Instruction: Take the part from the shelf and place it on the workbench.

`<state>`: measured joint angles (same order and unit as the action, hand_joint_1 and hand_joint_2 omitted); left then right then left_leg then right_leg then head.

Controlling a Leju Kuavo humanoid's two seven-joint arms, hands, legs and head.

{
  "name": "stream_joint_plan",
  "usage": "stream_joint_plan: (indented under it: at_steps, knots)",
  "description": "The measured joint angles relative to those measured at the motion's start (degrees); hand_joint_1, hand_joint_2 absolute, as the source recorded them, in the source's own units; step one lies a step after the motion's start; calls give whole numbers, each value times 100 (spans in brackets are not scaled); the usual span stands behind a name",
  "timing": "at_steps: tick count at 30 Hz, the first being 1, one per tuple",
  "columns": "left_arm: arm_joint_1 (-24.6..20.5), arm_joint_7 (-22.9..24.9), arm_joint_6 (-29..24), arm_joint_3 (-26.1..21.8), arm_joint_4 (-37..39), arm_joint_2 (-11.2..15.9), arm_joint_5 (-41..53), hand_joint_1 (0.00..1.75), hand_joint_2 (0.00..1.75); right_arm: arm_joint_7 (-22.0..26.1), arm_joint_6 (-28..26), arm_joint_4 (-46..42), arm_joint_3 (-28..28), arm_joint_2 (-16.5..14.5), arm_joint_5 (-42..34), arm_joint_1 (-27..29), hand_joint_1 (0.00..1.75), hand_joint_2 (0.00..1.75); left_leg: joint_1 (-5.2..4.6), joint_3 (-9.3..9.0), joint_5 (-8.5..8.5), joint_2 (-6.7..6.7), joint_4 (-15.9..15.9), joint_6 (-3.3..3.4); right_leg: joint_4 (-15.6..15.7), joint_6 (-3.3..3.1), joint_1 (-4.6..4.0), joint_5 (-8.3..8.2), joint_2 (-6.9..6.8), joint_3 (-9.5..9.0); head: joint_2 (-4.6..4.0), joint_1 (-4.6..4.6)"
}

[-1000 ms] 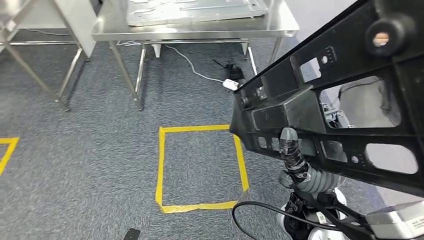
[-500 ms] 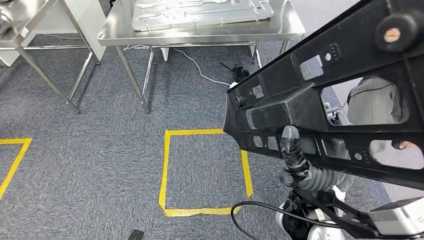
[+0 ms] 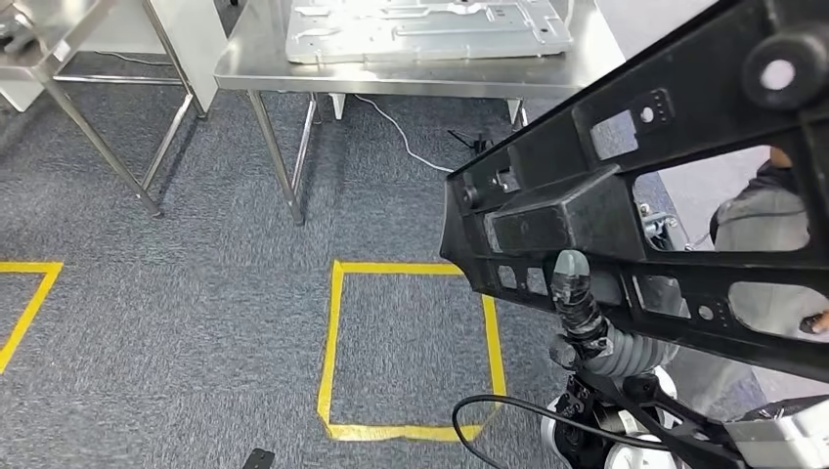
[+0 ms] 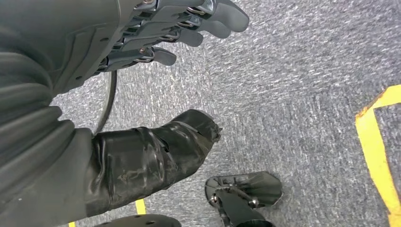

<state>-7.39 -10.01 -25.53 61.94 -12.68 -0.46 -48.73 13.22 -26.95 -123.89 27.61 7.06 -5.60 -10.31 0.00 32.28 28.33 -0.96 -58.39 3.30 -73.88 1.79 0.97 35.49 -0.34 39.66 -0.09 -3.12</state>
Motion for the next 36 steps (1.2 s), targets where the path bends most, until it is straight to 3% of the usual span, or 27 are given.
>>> stream_joint_plan:
  at_steps: [1,3,5,9,11,14,15,16,18,20,24,26,28,30,31,34,36]
  knots:
    - [5,0,0,0,0,0,0,0,175,0,0,0,0,0,0,4,175,175,-14,-87,61,-17,0,-2,209,-25,-5,-150,4,16,-1,2]
    - [8,4,4,0,0,-3,-1,0,175,2,1,1,0,0,-1,9,175,175,-38,-250,194,-40,-6,-18,877,-100,-38,-746,26,-74,-1,-3]
    - [2,13,12,-1,0,-9,-7,0,175,3,3,2,0,0,-7,19,175,175,-43,-348,313,-61,0,-72,1294,-159,-90,-1098,42,-168,-1,-9]
    - [-18,18,16,0,0,-13,-14,0,175,4,15,-2,0,-3,-21,8,175,175,-22,-406,365,-30,-208,-203,1440,-272,-92,-1055,47,-406,-1,-9]
    - [-34,21,15,0,0,-13,-14,0,175,7,17,-4,0,-6,-35,1,175,175,1,-97,480,1,-735,-263,1466,-328,-75,-980,35,-536,0,-23]
    - [-26,32,15,0,0,-14,-15,0,175,7,17,-1,0,-7,-58,7,175,175,45,611,799,14,-1557,-339,1467,-343,-68,-831,34,-683,1,-31]
    - [-17,36,14,0,0,-14,-16,0,175,7,17,0,0,-7,-62,11,175,175,54,736,782,18,-1560,-350,1467,-335,-64,-773,38,-752,1,-32]
    - [-9,40,11,0,0,-13,-16,0,175,7,17,0,0,-7,-64,13,175,175,60,772,644,24,-1389,-354,1467,-323,-58,-710,42,-836,1,-33]
    - [5,46,5,0,0,-9,-17,0,175,7,17,1,0,-7,-71,13,175,175,59,665,60,50,-719,-337,1471,-284,-47,-574,40,-1008,-1,-33]
    - [3,52,3,0,0,-4,-16,0,175,8,16,8,0,-7,-75,11,175,175,16,573,-215,76,-285,-286,1489,-216,-46,-459,39,-1117,-1,-29]
    - [27,68,-3,0,0,-3,-16,0,175,12,15,17,0,-7,-78,20,175,175,2,352,-231,50,-83,-92,1368,-79,-53,-433,30,-1254,1,-15]
    - [10,69,-3,0,0,-6,-16,0,175,14,21,20,0,-7,-79,7,175,175,13,194,-198,47,-28,-27,998,-45,-35,-323,29,-1067,1,31]
    - [-6,75,-2,0,0,-4,-17,0,175,15,31,31,0,-7,-79,9,175,175,6,101,-125,42,-10,0,360,-26,-26,-71,31,-616,1,74]
    - [6,83,-2,0,0,-4,-19,0,175,13,35,55,0,-7,-83,30,175,175,3,-2,-28,34,-9,-2,63,-17,-25,80,30,-241,1,87]
    - [14,86,-2,0,0,-4,-20,0,175,12,35,69,0,-7,-86,37,175,175,2,-70,28,27,-9,-9,174,-18,-23,-9,30,-175,1,91]
    - [22,86,-2,0,0,-4,-21,0,175,11,35,99,0,-7,-97,41,175,175,0,-273,205,1,-17,-65,1061,-47,-34,-755,26,-281,1,92]
    - [16,87,-2,0,0,-3,-24,0,175,9,38,116,0,-7,-105,46,175,175,3,-360,304,-13,-44,-139,1323,-104,-75,-938,21,-355,1,86]
